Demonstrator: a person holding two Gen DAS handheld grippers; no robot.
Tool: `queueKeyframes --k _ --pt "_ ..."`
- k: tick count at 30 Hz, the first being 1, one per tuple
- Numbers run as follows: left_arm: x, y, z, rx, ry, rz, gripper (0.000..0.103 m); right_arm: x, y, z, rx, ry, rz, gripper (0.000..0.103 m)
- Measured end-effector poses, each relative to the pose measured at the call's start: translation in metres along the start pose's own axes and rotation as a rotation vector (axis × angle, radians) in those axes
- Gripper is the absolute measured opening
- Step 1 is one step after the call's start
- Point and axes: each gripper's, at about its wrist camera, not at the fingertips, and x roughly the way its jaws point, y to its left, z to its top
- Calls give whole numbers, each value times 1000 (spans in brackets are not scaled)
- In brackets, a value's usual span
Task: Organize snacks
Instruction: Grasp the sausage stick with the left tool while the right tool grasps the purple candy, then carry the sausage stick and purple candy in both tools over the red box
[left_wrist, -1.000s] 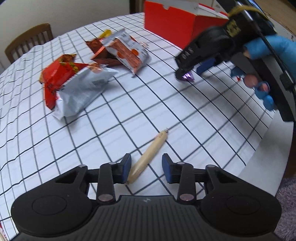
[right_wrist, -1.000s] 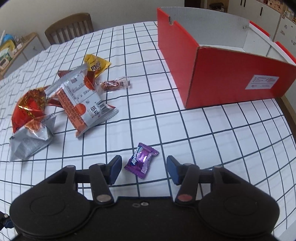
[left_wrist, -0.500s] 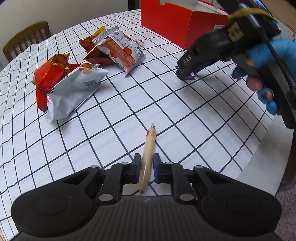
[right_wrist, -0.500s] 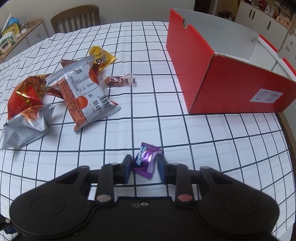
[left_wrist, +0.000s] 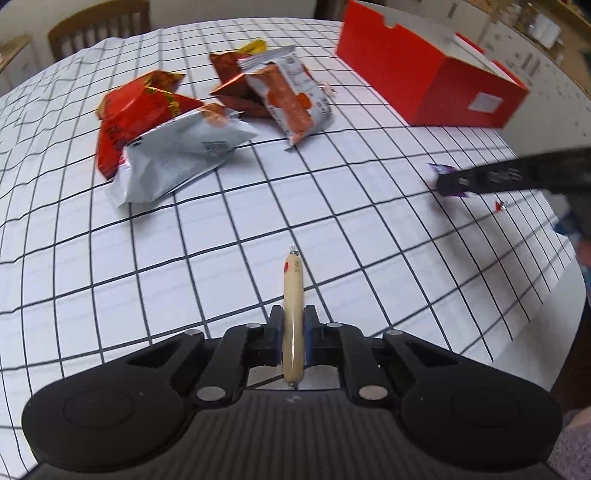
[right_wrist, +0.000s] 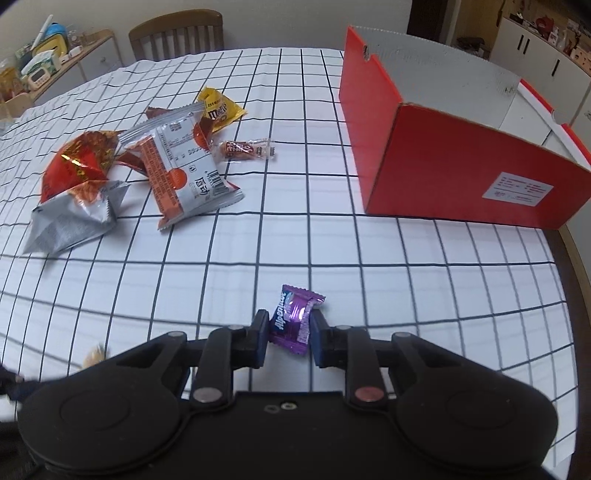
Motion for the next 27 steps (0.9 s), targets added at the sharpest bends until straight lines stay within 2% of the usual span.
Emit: queueKeyframes --k 5,13,27 --pt "-2 -2 3 -42 -1 -15 11 -19 -14 -4 11 -18 28 21" --pt "-18 -20 21 -67 -45 -26 11 -53 -30 -2 2 -73 69 21" --pt "-48 -74 88 -47 -174 -67 11 -103 -74 26 -38 -177 82 21"
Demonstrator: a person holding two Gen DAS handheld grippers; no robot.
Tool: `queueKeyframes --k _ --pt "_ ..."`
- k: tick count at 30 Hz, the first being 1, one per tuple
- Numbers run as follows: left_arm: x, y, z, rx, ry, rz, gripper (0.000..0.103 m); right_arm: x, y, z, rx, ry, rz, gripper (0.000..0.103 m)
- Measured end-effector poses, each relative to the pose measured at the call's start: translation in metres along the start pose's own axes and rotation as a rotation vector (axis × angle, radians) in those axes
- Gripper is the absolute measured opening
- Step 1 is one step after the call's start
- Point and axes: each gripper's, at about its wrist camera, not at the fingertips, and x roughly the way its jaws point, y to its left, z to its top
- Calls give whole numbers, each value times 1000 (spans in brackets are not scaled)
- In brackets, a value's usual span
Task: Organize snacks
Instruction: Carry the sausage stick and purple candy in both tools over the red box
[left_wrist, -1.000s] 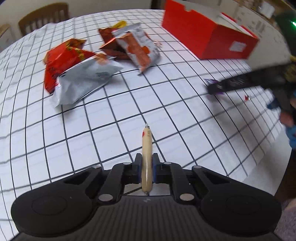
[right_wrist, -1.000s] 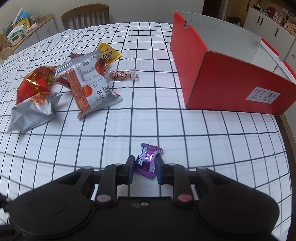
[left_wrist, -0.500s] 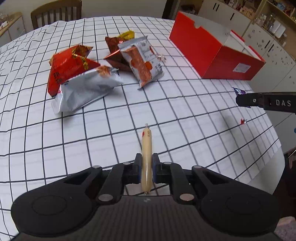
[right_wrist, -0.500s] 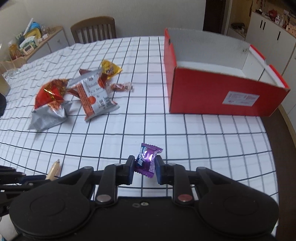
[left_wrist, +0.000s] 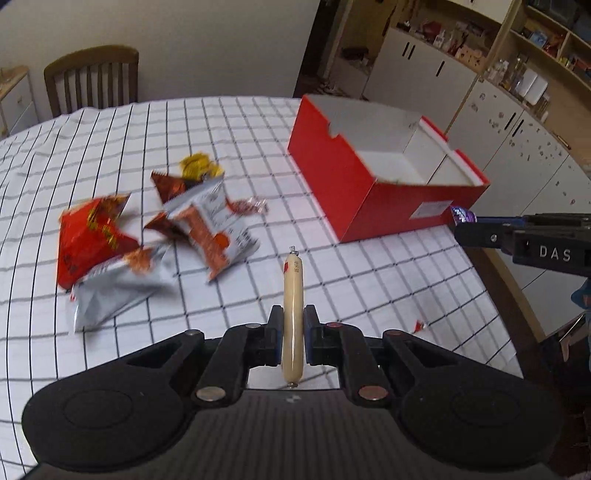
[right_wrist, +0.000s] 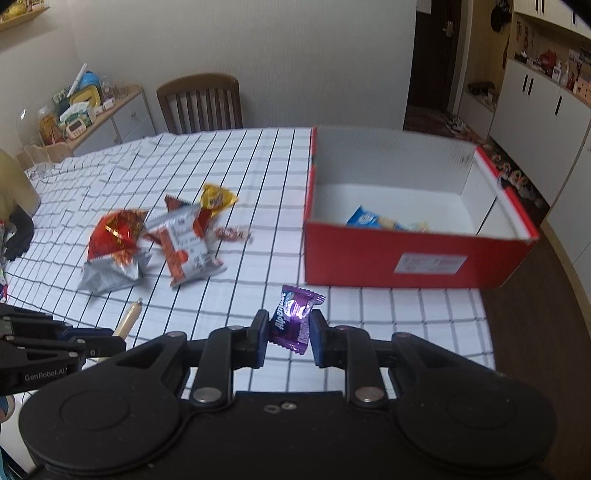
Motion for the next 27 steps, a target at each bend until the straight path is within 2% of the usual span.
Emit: queueKeyframes --k 13,27 --pt "18 -61 75 73 -79 -37 11 -10 -53 39 -45 -71 -25 21" --pt "65 -109 147 85 -109 -34 11 5 -107 73 -67 -103 -33 21"
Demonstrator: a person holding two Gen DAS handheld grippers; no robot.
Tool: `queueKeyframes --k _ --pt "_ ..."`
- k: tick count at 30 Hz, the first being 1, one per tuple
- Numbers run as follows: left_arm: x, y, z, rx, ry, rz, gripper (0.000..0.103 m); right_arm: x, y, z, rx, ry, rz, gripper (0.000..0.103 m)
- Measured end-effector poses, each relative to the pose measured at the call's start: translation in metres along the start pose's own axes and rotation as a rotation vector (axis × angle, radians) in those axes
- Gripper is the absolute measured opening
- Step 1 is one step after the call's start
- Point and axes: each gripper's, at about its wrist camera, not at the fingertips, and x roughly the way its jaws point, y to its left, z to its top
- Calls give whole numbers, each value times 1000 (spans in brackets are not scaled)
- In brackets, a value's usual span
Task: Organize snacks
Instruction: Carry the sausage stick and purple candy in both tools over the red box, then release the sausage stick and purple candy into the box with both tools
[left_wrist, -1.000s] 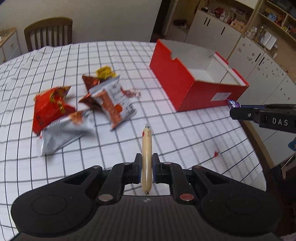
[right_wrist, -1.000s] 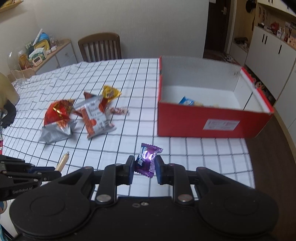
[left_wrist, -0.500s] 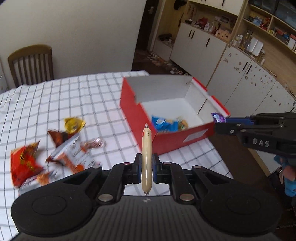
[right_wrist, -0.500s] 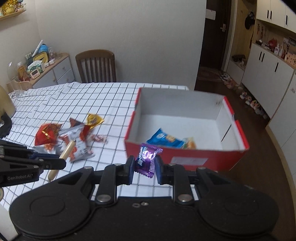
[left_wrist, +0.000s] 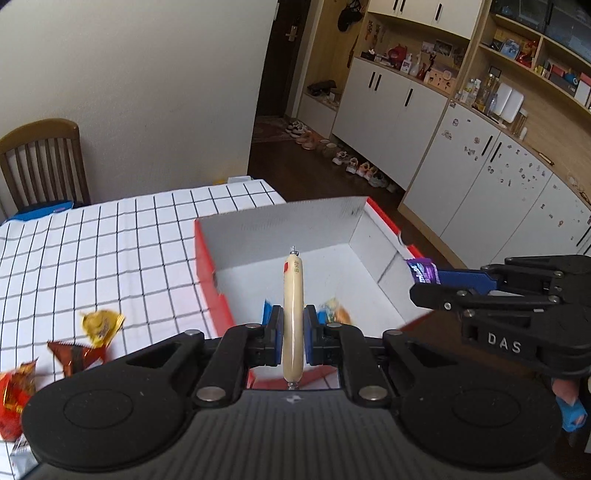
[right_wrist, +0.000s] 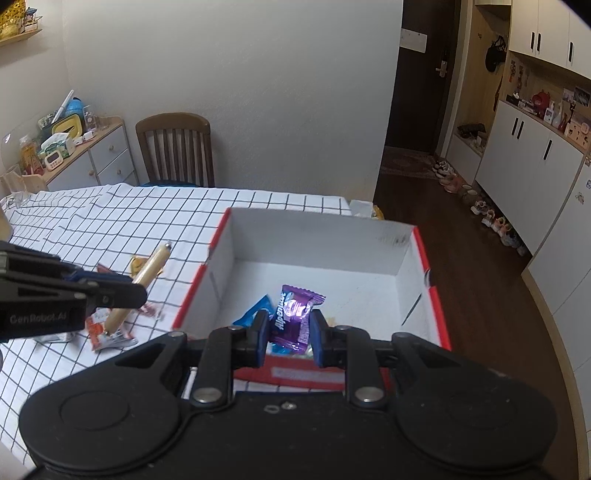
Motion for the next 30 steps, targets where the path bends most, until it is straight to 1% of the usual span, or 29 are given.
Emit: queueKeyframes --k 5,9,12,17,21,26,30 --pt "26 -13 15 12 17 16 11 10 -20 7 -2 5 -7 21" --pt "51 -19 22 24 56 19 11 23 -34 8 -2 27 -20 21" --pt "70 -23 26 41 81 37 11 34 -42 8 -3 49 -28 21" --pt "97 -27 27 66 120 59 11 57 -53 6 -9 93 -43 21" --pt "121 -30 26 88 186 79 11 79 -60 3 -3 143 -46 21" --pt "141 -32 22 97 241 87 11 95 -62 0 -7 179 -31 21" --pt "151 -32 21 93 268 103 11 106 -64 -3 -3 200 -15 21"
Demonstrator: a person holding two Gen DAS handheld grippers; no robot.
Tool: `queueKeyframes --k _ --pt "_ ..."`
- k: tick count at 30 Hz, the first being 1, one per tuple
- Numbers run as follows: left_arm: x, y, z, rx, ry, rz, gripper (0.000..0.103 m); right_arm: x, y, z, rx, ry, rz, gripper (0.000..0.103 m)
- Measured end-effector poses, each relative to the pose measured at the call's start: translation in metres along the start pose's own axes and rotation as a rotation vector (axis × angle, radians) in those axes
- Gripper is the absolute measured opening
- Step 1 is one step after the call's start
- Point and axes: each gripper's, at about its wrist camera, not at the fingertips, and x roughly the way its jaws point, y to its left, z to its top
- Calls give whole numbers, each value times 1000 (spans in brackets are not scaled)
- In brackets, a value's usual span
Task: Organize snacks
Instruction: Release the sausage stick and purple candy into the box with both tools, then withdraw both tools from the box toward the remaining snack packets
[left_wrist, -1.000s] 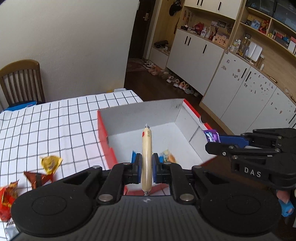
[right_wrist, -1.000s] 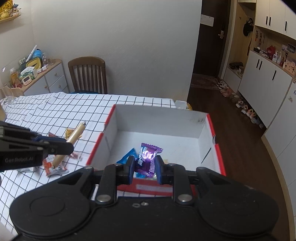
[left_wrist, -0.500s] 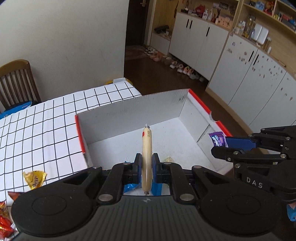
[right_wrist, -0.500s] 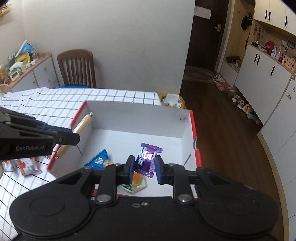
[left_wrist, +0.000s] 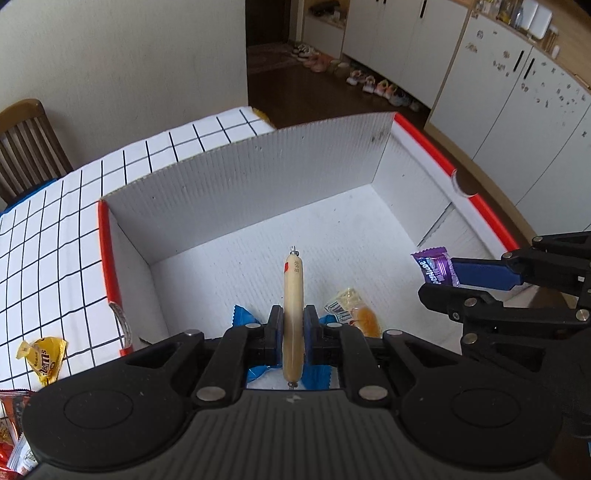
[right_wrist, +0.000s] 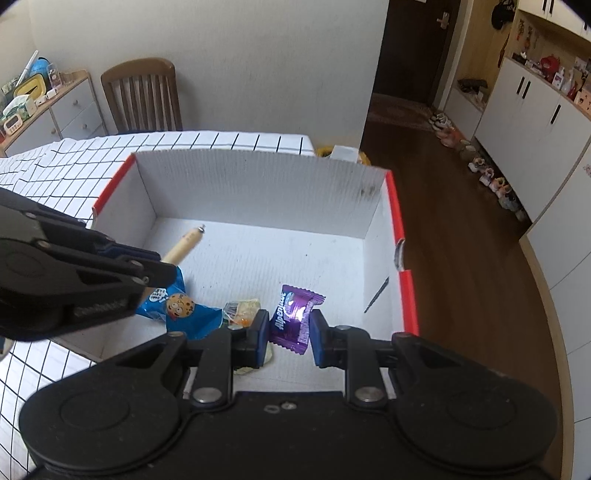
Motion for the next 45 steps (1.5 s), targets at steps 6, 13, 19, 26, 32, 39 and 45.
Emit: queueKeyframes --k 6,13,19,26,32,39,45 --pt "13 -4 2 -4 37 12 11 12 -5 2 3 19 2 22" --pt "10 -5 1 -20 34 13 11 16 -9 2 10 26 16 27" --pt "-3 -2 -1 -42 8 4 11 10 -10 1 15 20 37 34" --pt "-30 4 -9 -67 -42 -12 11 -10 -11 -1 22 -12 51 45" --pt "-53 7 -17 -69 -88 -21 11 -30 -8 -3 22 -41 55 49" --pt "-83 16 -29 -71 -143 -40 11 -55 7 -4 19 -81 49 55" --pt "-112 27 -42 -44 -192 -40 12 -78 25 -6 17 -117 39 60"
